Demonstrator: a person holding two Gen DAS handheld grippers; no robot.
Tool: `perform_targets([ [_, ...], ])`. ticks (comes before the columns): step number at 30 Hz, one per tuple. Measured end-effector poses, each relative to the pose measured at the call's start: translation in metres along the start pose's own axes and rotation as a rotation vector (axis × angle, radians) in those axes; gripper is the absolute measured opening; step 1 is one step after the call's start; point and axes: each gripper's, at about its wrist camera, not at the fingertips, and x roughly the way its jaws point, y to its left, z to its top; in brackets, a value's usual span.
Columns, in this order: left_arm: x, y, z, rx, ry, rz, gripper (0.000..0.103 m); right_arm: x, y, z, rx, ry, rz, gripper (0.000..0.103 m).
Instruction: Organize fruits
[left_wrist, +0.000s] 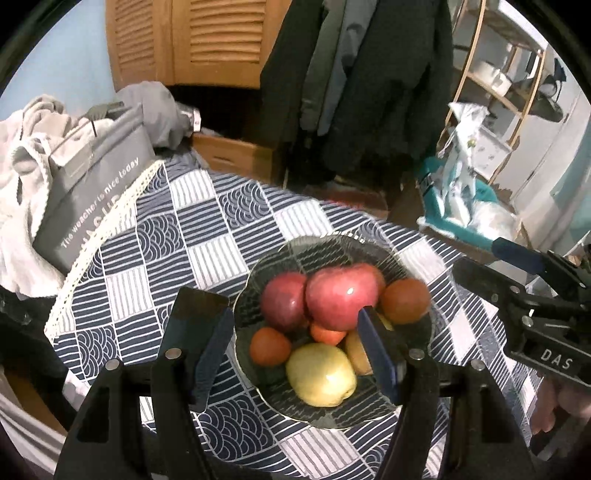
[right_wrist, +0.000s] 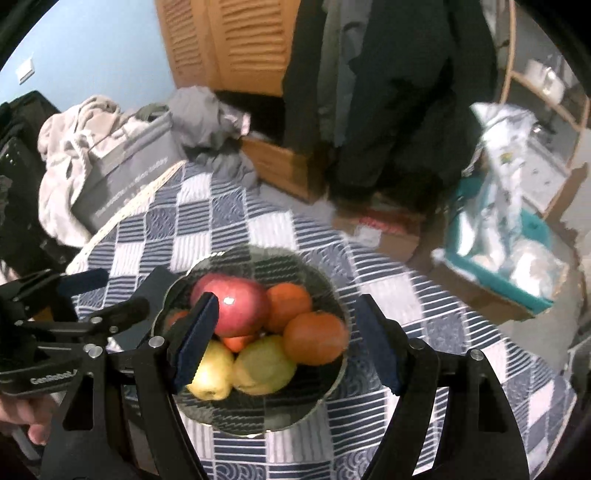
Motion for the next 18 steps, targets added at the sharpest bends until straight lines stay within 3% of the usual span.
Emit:
perform_targets([
  [18, -0.074, -0.037, 0.016, 0.094, -0.199, 0.002, 0.086, -0.089, -0.021, 0.002, 0.046, -0.176, -0.115, 0.085],
])
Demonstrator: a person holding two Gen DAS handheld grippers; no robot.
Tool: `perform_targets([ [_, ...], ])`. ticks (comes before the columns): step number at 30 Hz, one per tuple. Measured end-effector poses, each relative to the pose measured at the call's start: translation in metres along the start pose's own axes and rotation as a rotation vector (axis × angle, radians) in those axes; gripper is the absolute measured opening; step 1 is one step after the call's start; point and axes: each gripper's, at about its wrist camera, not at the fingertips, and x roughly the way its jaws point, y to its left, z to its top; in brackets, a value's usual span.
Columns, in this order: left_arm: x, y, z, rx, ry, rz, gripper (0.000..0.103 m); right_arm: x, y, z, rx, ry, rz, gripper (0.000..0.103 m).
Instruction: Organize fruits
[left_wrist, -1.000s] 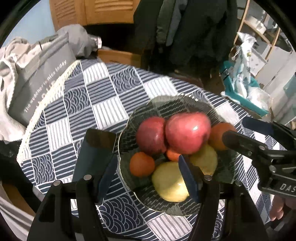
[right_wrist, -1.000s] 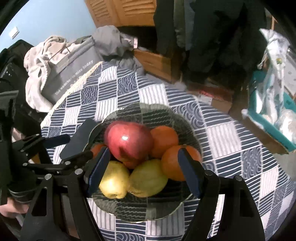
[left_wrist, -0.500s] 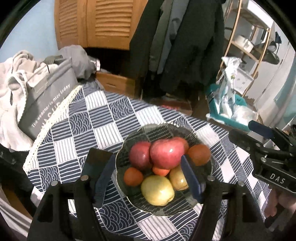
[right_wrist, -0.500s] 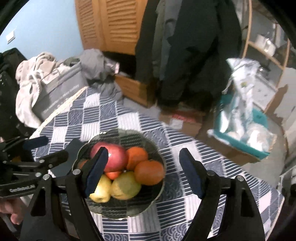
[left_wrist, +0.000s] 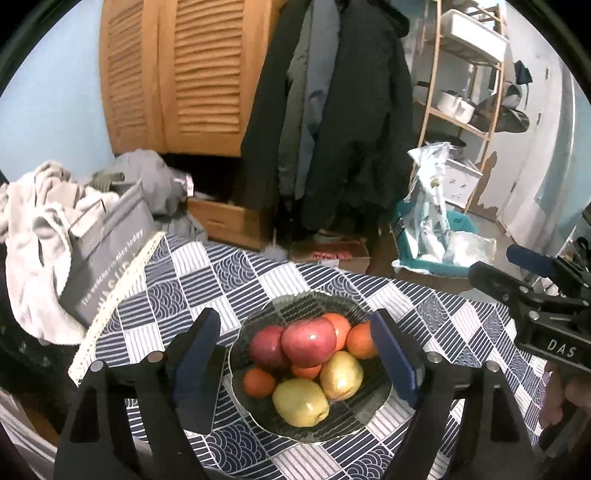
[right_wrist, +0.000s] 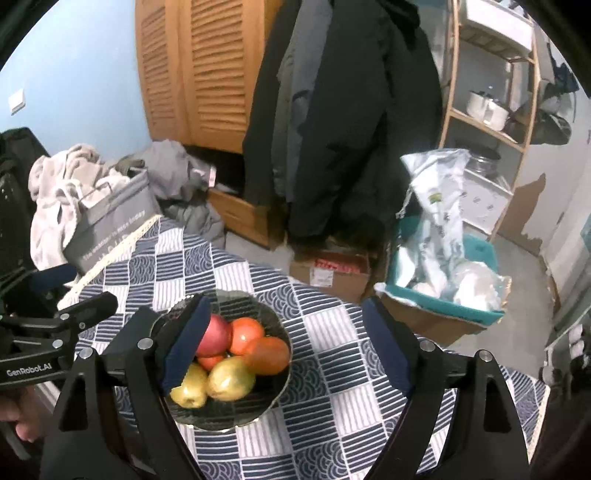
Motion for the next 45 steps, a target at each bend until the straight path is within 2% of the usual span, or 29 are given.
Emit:
perform_targets([
  [10, -0.029, -0.013, 0.01, 0.02, -0.08, 0.004, 0.094, -0.039, -0.025, 0.003, 0.052, -0.055, -0.023, 0.088],
  [14, -0.04, -0.016, 0.015, 0.008, -0.116, -0.001, 0.101, -0.054, -0.033, 0.0, 0.057, -0.082, -0.037, 0.089],
  [27, -0.066, -0.035, 0.022, 0.031, -0.208, -0.014, 0.102, -0.082, -0.051, -0.011, 0.056, -0.15, -0.099, 0.09],
  [33, -0.067, -0.043, 0.021, 0.049, -0.219, -0.003, 0.102, -0.086, -0.061, -0.016, 0.058, -0.168, -0.141, 0.09],
  [45, -0.069, -0.044, 0.021, 0.033, -0.227, 0.006, 0.102, -0.085, -0.064, -0.017, 0.066, -0.16, -0.146, 0.09],
])
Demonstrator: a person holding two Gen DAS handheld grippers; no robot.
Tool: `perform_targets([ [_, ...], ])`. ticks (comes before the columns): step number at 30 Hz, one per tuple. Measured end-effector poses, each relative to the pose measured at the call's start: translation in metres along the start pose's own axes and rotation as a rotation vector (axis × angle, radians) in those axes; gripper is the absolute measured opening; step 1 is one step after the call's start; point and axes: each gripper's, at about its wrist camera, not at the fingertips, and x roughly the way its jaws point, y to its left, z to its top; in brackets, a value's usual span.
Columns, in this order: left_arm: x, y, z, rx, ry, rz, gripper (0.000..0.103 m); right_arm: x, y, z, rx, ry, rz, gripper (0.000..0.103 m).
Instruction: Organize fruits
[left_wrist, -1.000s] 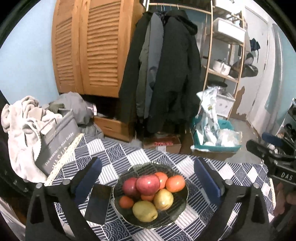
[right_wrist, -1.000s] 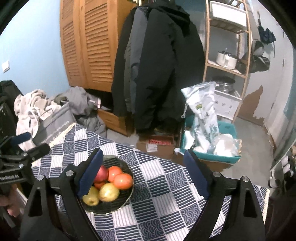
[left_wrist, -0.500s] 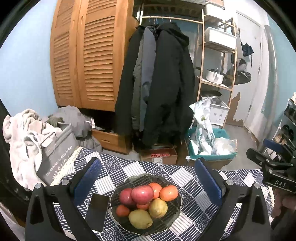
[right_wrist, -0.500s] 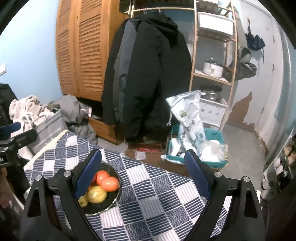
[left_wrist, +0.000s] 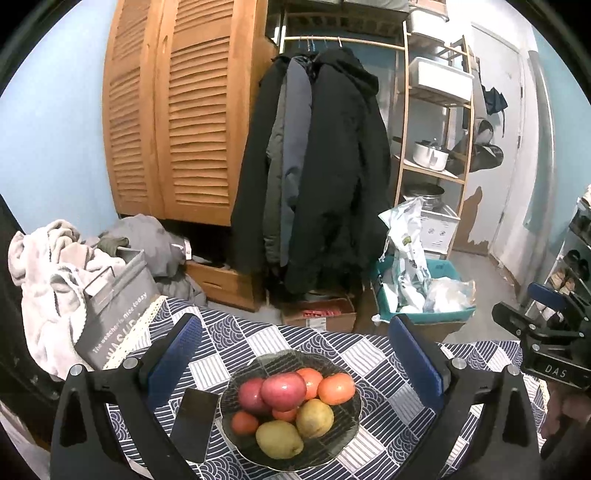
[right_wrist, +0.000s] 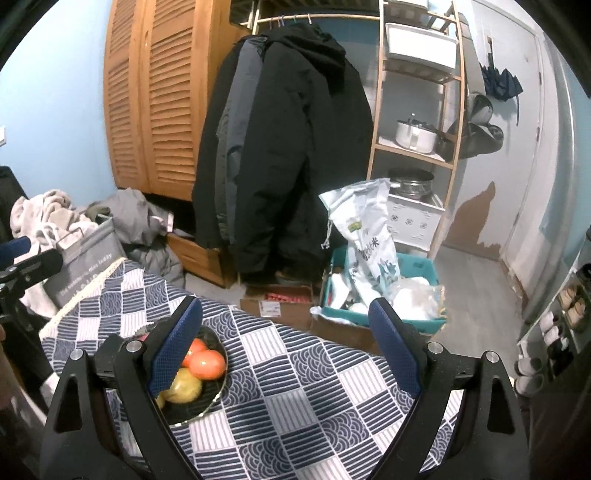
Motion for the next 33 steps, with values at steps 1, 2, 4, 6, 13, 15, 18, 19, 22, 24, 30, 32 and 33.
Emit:
perform_targets([
  [1, -0.0003, 0.0001, 0.0003, -0.001, 0.001, -0.001, 0.102, -0.0007, -0.0007, -0.0006, -0.001, 0.002, 0.001, 0.09],
  [2, -0.0004, 0.0, 0.0003, 0.0, -0.001, -0.002, 0.102, -0.0011, -0.0016, -0.0008, 0.0, 0.002, 0.002, 0.09],
  [4, -0.0002, -0.0001, 0.0003, 0.002, 0.0, 0.003, 0.102, -0.0006, -0.0015, -0.0007, -0.002, 0.001, 0.001, 0.09],
  [6, 0.0, -0.0006, 0.0008, 0.006, 0.004, 0.003, 0.102, -0.0005, -0.0014, -0.0008, -0.001, 0.002, 0.001, 0.09],
  [13, 0.0001, -0.0033, 0.0001, 0.011, 0.011, 0.002, 0.102, -0.0011, -0.0023, -0.0014, -0.001, 0.004, 0.004, 0.09],
  [15, 0.0006, -0.0043, 0.0002, 0.011, 0.015, -0.003, 0.102, -0.0011, -0.0021, -0.0014, -0.002, 0.004, 0.004, 0.09],
  [18, 0.0004, -0.0057, 0.0, 0.014, 0.018, -0.006, 0.102, -0.0011, -0.0018, -0.0013, -0.002, 0.003, 0.003, 0.09],
  [19, 0.0001, -0.006, 0.0, 0.017, 0.018, -0.006, 0.102, -0.001, -0.0018, -0.0013, -0.002, 0.004, 0.002, 0.09],
  [22, 0.0001, -0.0064, -0.0004, 0.02, 0.018, -0.007, 0.102, -0.0014, -0.0027, -0.0015, -0.001, 0.006, 0.003, 0.09],
  [24, 0.0, -0.0066, -0.0004, 0.018, 0.02, -0.004, 0.102, -0.0016, -0.0026, -0.0016, -0.003, 0.006, 0.002, 0.09],
  [30, 0.0004, -0.0061, 0.0008, 0.015, 0.019, 0.001, 0.102, -0.0017, -0.0029, -0.0014, -0.004, 0.003, 0.003, 0.09],
  [32, 0.0001, -0.0061, 0.0008, 0.014, 0.017, 0.004, 0.102, -0.0016, -0.0025, -0.0013, -0.001, 0.004, 0.002, 0.09],
  [33, -0.0001, -0.0063, 0.0009, 0.015, 0.017, 0.005, 0.102, -0.0014, -0.0021, -0.0011, -0.002, 0.004, 0.005, 0.09],
])
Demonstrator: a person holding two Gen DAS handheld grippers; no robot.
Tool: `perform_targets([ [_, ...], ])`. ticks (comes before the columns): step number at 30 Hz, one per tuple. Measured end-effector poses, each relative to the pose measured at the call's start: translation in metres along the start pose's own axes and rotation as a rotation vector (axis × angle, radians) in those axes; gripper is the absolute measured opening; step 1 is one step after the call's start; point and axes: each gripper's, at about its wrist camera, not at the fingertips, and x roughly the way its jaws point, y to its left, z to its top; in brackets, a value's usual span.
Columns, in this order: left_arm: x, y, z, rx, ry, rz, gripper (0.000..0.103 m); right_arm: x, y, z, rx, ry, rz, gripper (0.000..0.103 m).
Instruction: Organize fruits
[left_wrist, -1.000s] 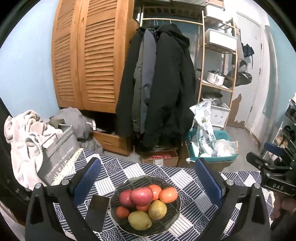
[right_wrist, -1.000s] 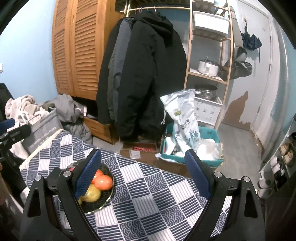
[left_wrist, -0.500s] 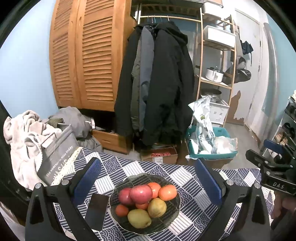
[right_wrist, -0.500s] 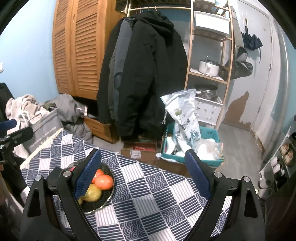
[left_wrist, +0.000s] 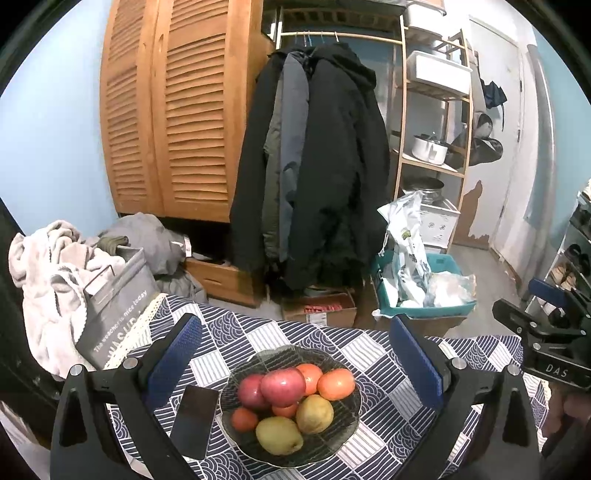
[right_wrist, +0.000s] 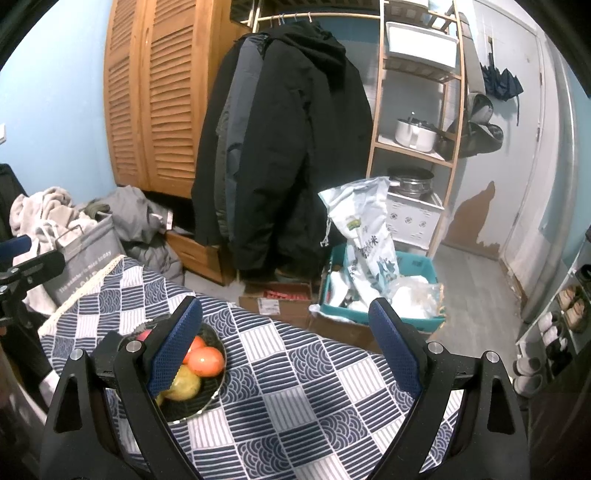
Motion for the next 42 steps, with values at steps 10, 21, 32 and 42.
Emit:
perform_targets([
  [10, -0.0002, -0.0012, 0.0001, 0.011, -0.001, 0.007, 0.102, -0.001, -0.0008, 0.0, -0.001, 0.0, -0.001, 0.09],
  [21, 0.0021, -0.0024, -0.0009, 0.005, 0.023, 0.008, 0.102, -0.0006, -0.0014, -0.0006, -0.002, 0.001, -0.002, 0.09],
  [32, 0.0027, -0.0014, -0.0004, 0.0, 0.033, -0.001, 0.102, -0.0011, -0.0014, -0.0004, -0.004, 0.001, -0.003, 0.09],
  [42, 0.0015, -0.0011, -0.0018, 0.006, 0.028, 0.001, 0.102, -0.0019, -0.0026, -0.0012, -0.004, 0.002, -0.002, 0.09],
])
